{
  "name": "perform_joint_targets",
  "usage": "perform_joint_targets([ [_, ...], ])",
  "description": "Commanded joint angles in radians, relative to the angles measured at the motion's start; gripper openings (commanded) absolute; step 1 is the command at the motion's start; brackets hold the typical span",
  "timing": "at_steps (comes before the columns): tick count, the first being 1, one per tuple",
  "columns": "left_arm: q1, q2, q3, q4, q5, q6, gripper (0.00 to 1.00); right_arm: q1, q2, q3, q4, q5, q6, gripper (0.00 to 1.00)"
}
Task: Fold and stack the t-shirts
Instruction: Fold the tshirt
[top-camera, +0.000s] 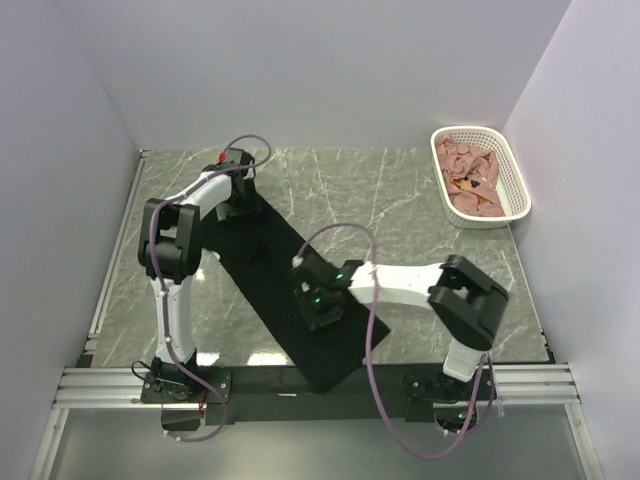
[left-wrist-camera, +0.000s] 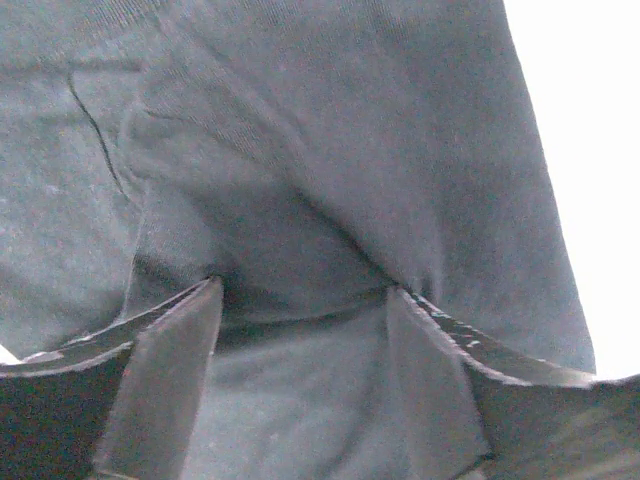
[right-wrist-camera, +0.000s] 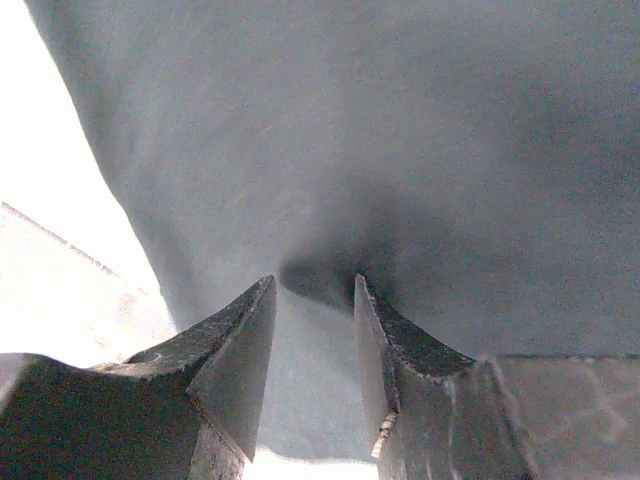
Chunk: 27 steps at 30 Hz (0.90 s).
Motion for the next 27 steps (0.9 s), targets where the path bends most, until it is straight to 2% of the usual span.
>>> perform_joint_targets([
  [1, -0.019, 0.111, 0.129, 0.058, -0.001, 0.154, 0.74, 0.113, 0.114, 0.102, -0.12, -0.09, 0.051, 0.45],
  [5, -0.031, 0.215, 0.306, 0.053, 0.025, 0.175, 0.78, 0.168, 0.232, 0.312, -0.179, -0.069, 0.007, 0.45],
  [8, -0.046, 0.3, 0.429, 0.03, 0.056, 0.177, 0.82, 0.168, 0.307, 0.388, -0.187, -0.071, -0.007, 0.45],
  [13, -0.07, 0.398, 0.555, 0.051, 0.082, 0.206, 0.86, 0.156, 0.329, 0.448, -0.21, -0.04, -0.025, 0.45],
  [15, -0.074, 0.421, 0.593, 0.071, 0.11, 0.207, 0.87, 0.153, 0.307, 0.46, -0.205, -0.026, -0.031, 0.48],
  [19, -0.074, 0.424, 0.609, 0.144, 0.13, 0.2, 0.99, 0.15, 0.229, 0.462, -0.2, 0.009, -0.038, 0.52],
  [23, -0.076, 0.403, 0.6, 0.24, 0.187, 0.18, 0.99, 0.126, 0.102, 0.399, -0.2, 0.058, -0.028, 0.53],
  [27, -0.076, 0.345, 0.612, 0.23, 0.161, 0.128, 0.99, 0.067, -0.039, 0.28, -0.179, 0.092, 0.005, 0.53],
])
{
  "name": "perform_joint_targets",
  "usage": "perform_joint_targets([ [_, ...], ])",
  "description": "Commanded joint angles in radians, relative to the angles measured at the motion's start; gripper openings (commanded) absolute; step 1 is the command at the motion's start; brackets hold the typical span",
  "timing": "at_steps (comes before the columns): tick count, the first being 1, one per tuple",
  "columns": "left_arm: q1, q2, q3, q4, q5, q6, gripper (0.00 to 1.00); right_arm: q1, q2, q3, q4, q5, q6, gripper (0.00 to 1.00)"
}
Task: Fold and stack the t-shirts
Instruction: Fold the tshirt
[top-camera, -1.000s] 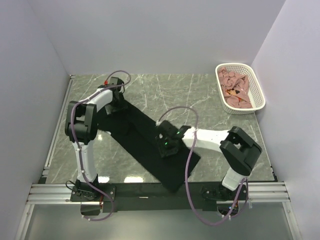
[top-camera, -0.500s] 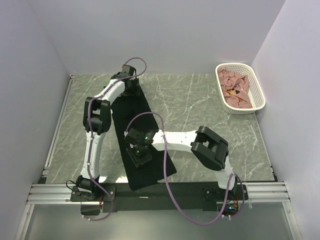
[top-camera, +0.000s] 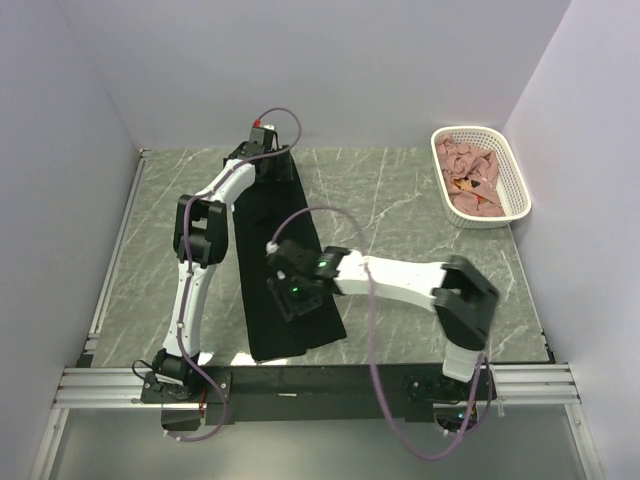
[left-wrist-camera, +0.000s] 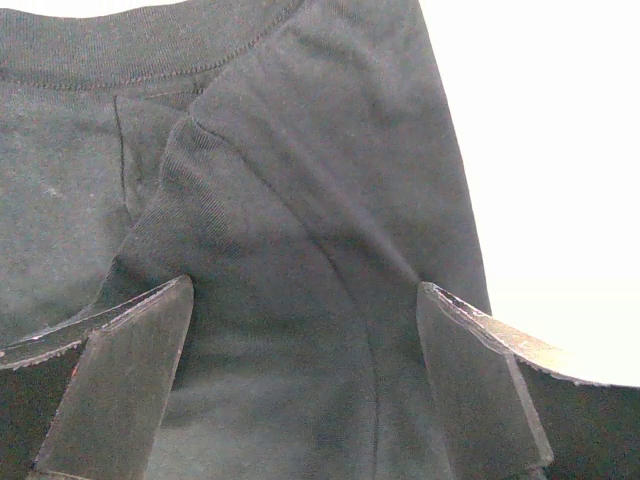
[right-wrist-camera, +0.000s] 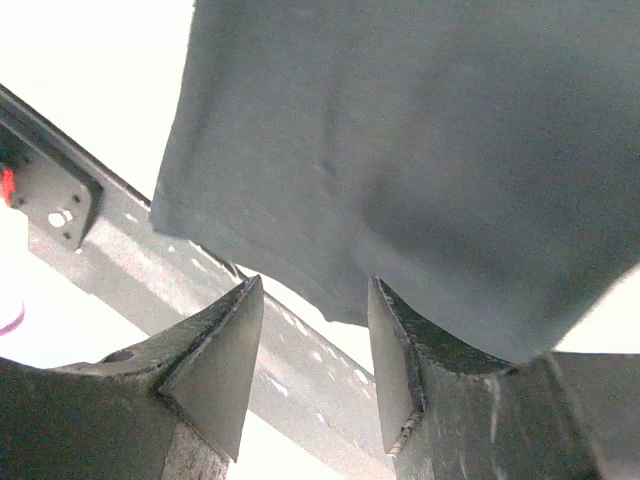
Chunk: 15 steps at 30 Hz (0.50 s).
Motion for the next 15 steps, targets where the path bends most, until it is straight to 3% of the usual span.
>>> perform_joint_targets([
  [1, -0.005, -0.102, 0.008, 0.065, 0.01, -0.049, 1.0, -0.075, -0.165, -0.083, 0.003, 0.069, 0.027, 0.53],
  [6, -0.005, -0.283, -0.107, 0.114, -0.045, -0.075, 0.99, -0.167, -0.303, -0.25, 0.033, 0.043, 0.067, 0.53],
  [12, -0.008, -0.491, -0.161, 0.013, -0.074, -0.139, 0.99, -0.227, -0.404, -0.413, 0.082, 0.029, 0.116, 0.59],
  [15, -0.014, -0.6, -0.263, -0.082, -0.119, -0.205, 0.99, -0.227, -0.426, -0.466, 0.097, 0.026, 0.134, 0.59],
])
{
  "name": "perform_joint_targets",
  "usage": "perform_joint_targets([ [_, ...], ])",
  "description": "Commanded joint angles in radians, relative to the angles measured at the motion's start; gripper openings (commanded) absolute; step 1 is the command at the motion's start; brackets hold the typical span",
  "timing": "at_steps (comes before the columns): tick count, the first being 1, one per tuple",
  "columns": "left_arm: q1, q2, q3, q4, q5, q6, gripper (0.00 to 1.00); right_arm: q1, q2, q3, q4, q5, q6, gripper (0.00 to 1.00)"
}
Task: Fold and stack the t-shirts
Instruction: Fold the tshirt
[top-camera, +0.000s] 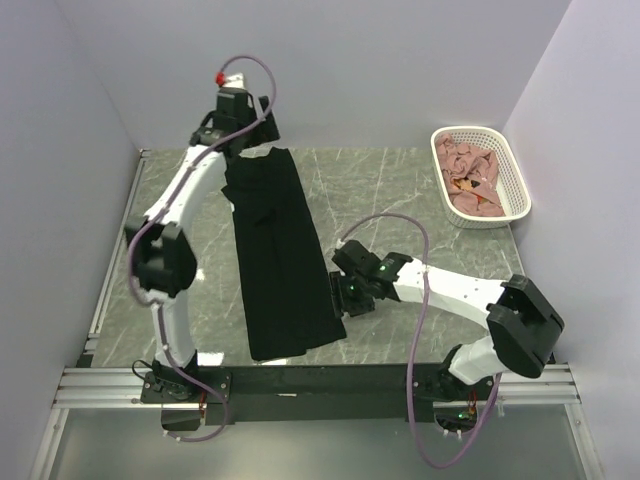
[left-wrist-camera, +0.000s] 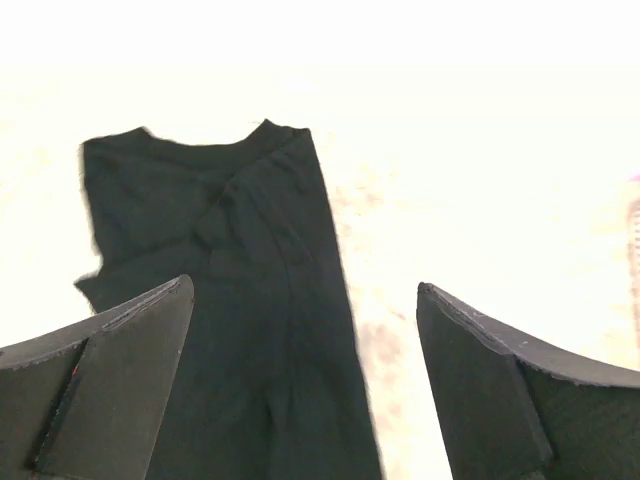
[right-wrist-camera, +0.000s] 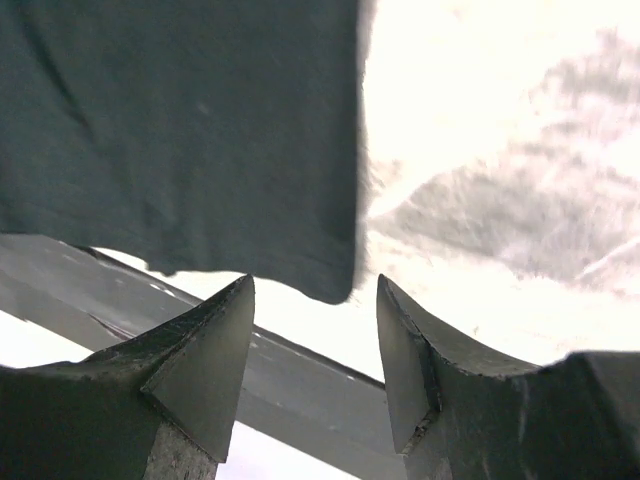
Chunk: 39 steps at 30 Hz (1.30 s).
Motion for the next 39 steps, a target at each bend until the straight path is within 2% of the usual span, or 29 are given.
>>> perform_joint_targets([
  [1, -0.012, -0.159, -0.11, -0.125, -0.069, -0.104, 0.99, -0.001, -0.063, -0.038, 0.063, -0.001, 0.043, 0.59],
  [3, -0.017, -0.258, -0.255, -0.188, -0.073, -0.165, 0.99, -0.001, -0.075, -0.069, 0.075, -0.004, 0.059, 0.59],
  [8, -0.061, -0.461, -0.641, -0.3, -0.09, -0.276, 0.93, -0.001, -0.083, -0.123, 0.108, -0.019, 0.075, 0.51],
  [14, -0.117, -0.728, -0.996, -0.303, -0.049, -0.39, 0.88, -0.002, -0.092, -0.163, 0.129, -0.027, 0.067, 0.5],
  [24, -0.178, -0.918, -1.279, -0.253, 0.054, -0.578, 0.86, -0.001, -0.078, -0.17, 0.155, -0.034, 0.055, 0.49],
  [32, -0.215, -0.892, -1.355, -0.231, 0.098, -0.62, 0.82, -0.002, 0.006, -0.163, 0.169, -0.068, 0.044, 0.49],
  [35, -0.229, -0.912, -1.389, -0.234, 0.101, -0.637, 0.82, -0.001, 0.029, -0.178, 0.187, -0.106, 0.041, 0.45],
  [38, -0.233, -0.929, -1.411, -0.245, 0.105, -0.644, 0.81, 0.001, 0.037, -0.193, 0.183, -0.126, 0.035, 0.33],
  [39, -0.233, -0.938, -1.414, -0.25, 0.102, -0.646, 0.81, 0.001, 0.034, -0.196, 0.178, -0.131, 0.033, 0.24],
])
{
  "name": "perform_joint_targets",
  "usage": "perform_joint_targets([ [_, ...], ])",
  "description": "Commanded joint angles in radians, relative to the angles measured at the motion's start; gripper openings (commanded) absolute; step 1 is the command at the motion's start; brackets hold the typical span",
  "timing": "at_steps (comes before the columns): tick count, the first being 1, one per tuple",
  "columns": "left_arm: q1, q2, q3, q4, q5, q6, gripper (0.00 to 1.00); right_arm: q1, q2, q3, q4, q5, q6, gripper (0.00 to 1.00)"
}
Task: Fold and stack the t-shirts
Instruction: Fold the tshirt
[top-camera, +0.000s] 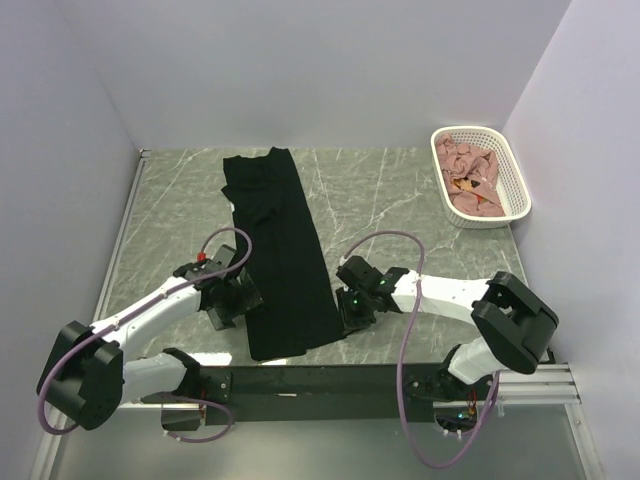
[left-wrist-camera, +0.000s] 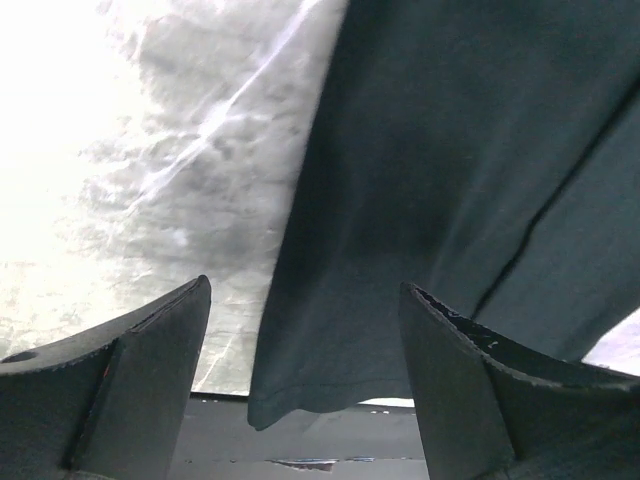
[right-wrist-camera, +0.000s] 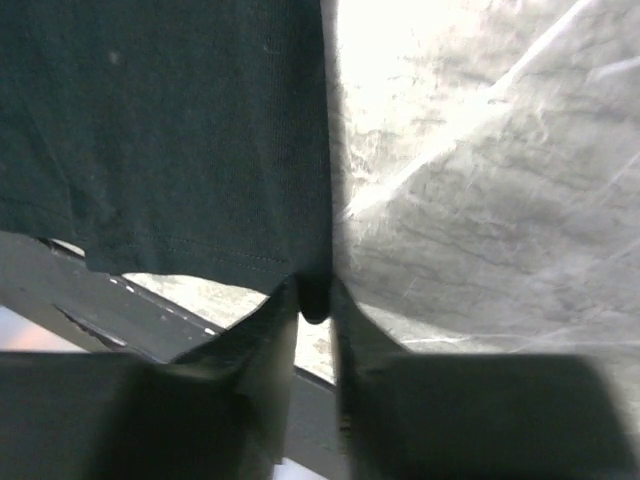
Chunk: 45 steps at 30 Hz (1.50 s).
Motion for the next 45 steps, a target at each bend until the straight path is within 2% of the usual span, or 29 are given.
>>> perform_joint_targets([
  [1, -0.005, -0.039, -0.013, -0.002, 0.01, -0.033, 0.81, 0.001, -0.005, -0.03, 0.009, -0.034, -0.01, 0.19],
  [2, -0.005, -0.045, -0.013, -0.005, 0.01, -0.034, 0.8, 0.001, -0.013, -0.037, 0.003, -0.036, -0.012, 0.13],
  [3, -0.005, -0.052, -0.012, -0.01, 0.01, -0.036, 0.8, 0.001, -0.02, -0.044, -0.011, -0.04, -0.01, 0.01],
  [4, -0.003, -0.053, -0.001, -0.016, 0.019, -0.037, 0.79, -0.001, -0.037, -0.056, -0.022, -0.04, -0.012, 0.0],
  [9, 0.023, -0.027, 0.07, -0.021, 0.007, -0.023, 0.78, 0.001, -0.103, -0.106, -0.068, -0.036, 0.005, 0.0],
  [12, 0.134, 0.011, 0.117, 0.033, 0.013, 0.029, 0.75, -0.001, -0.137, -0.136, -0.08, -0.051, 0.013, 0.0],
  [13, 0.218, 0.025, 0.137, 0.057, 0.028, 0.045, 0.75, 0.001, -0.152, -0.149, -0.083, -0.054, 0.017, 0.0],
  [16, 0.348, 0.102, 0.204, 0.164, 0.075, 0.107, 0.74, 0.001, -0.18, -0.169, -0.083, -0.054, 0.022, 0.0],
  [20, 0.415, 0.252, 0.324, 0.307, 0.109, 0.179, 0.71, 0.001, -0.186, -0.168, -0.077, -0.039, 0.017, 0.0],
  [24, 0.472, 0.469, 0.455, 0.415, 0.154, 0.22, 0.68, -0.001, -0.18, -0.165, -0.054, -0.045, 0.011, 0.08],
  [26, 0.488, 0.581, 0.543, 0.442, 0.174, 0.256, 0.68, -0.001, -0.175, -0.165, -0.046, -0.047, 0.002, 0.08],
  [32, 0.526, 0.795, 0.726, 0.475, 0.213, 0.331, 0.66, 0.001, -0.185, -0.165, -0.031, -0.057, -0.021, 0.21],
  [34, 0.538, 0.835, 0.769, 0.484, 0.227, 0.354, 0.66, 0.001, -0.192, -0.165, -0.033, -0.056, -0.026, 0.25],
  [45, 0.581, 0.968, 0.823, 0.617, 0.361, 0.467, 0.64, 0.001, -0.235, -0.182, -0.042, -0.044, -0.046, 0.26],
])
